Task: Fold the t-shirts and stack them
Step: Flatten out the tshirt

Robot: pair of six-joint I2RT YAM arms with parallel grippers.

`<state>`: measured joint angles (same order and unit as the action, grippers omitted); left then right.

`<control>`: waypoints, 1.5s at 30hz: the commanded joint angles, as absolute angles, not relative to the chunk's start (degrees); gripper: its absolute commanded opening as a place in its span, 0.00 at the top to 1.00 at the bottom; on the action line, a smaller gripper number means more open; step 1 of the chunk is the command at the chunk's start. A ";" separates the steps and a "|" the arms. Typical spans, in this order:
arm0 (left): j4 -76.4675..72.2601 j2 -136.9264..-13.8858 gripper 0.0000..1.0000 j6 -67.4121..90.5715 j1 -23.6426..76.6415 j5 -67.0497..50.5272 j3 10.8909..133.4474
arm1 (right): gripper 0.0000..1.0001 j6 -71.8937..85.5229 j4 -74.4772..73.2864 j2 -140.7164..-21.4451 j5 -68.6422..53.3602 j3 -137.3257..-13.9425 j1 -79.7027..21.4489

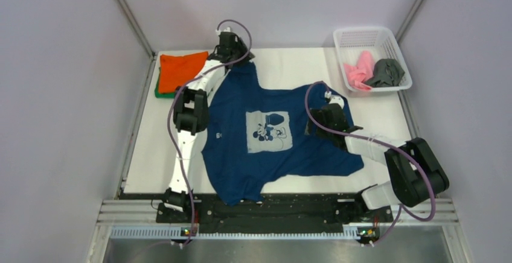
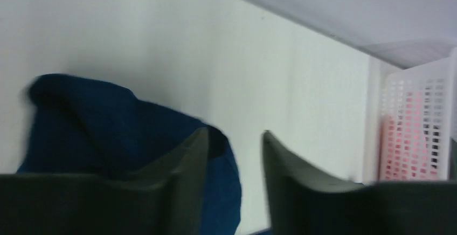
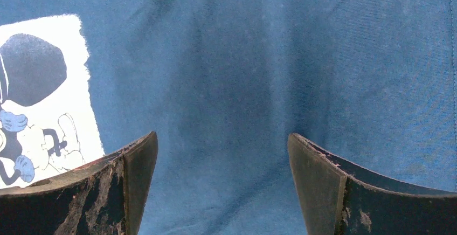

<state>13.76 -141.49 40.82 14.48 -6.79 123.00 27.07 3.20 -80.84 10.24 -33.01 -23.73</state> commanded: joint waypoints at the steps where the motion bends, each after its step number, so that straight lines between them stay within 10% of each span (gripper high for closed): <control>1: 14.95 -146.54 0.05 42.81 14.77 -15.56 135.96 | 0.11 26.14 1.38 -81.19 11.66 -34.99 -23.48; 24: 19.42 -81.46 0.01 38.35 21.51 -2.61 49.97 | 0.09 28.89 -8.60 -63.32 7.53 -29.43 -23.52; 45: 27.20 -114.44 0.01 37.34 11.19 -0.59 72.87 | 0.07 21.62 -8.38 -87.97 14.09 -57.87 -23.41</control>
